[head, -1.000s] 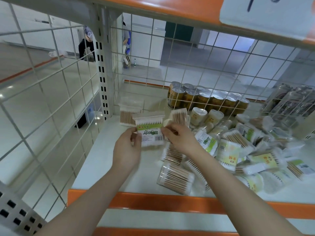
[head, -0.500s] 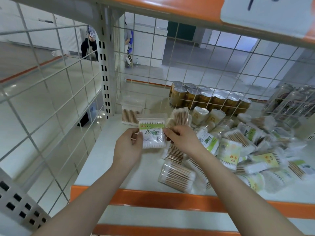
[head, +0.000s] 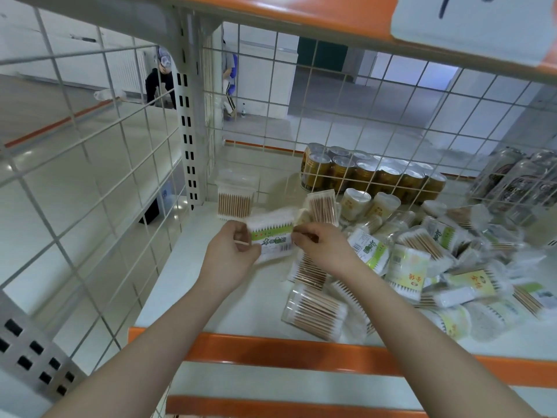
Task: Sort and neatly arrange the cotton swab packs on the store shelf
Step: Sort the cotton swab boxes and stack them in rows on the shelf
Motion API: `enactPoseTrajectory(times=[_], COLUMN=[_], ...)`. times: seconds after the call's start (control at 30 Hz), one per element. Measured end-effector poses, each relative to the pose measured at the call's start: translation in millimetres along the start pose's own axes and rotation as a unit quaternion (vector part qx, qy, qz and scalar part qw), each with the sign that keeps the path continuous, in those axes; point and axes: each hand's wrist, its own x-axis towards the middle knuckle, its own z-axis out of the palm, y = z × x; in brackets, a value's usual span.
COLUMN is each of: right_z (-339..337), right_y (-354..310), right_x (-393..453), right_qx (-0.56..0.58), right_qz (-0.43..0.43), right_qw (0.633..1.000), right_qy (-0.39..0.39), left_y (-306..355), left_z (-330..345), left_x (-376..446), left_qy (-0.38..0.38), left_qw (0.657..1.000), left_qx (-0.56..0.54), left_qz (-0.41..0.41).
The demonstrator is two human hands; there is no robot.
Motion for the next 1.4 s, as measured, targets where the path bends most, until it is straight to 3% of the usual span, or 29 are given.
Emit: enactPoseTrajectory(times=[0.4, 0.57, 0.77, 1.07, 1.2, 1.4], right_z=[0, -1, -3, -5, -4, -4], right_y=[13, 16, 17, 19, 20, 23], right_x=[9, 13, 14, 19, 21, 23], right_qx=[0.003, -0.011, -0.029, -0.021, -0.027, -0.047], right_qz=[0.035, 0.027, 0.022, 0.027, 0.021, 0.018], right_qw=[0.999, 0.999, 0.999, 0.999, 0.999, 0.999], right_qy=[0.015, 0.015, 0.008, 0.005, 0.005, -0.002], left_y=[-27, -36, -35, -33, -36, -42], left_z=[-7, -6, -8, -5, -4, -4], left_x=[-2, 1, 6, 20, 25, 43], left_qy=[0.141, 0.108, 0.008, -0.048, -0.037, 0.017], left_qw=[0.986, 0.983, 0.96, 0.958, 0.945, 0.895], left_qx=[0.082, 0.149, 0.267, 0.271, 0.308, 0.41], left_qz=[-0.018, -0.021, 0.088, 0.078, 0.105, 0.174])
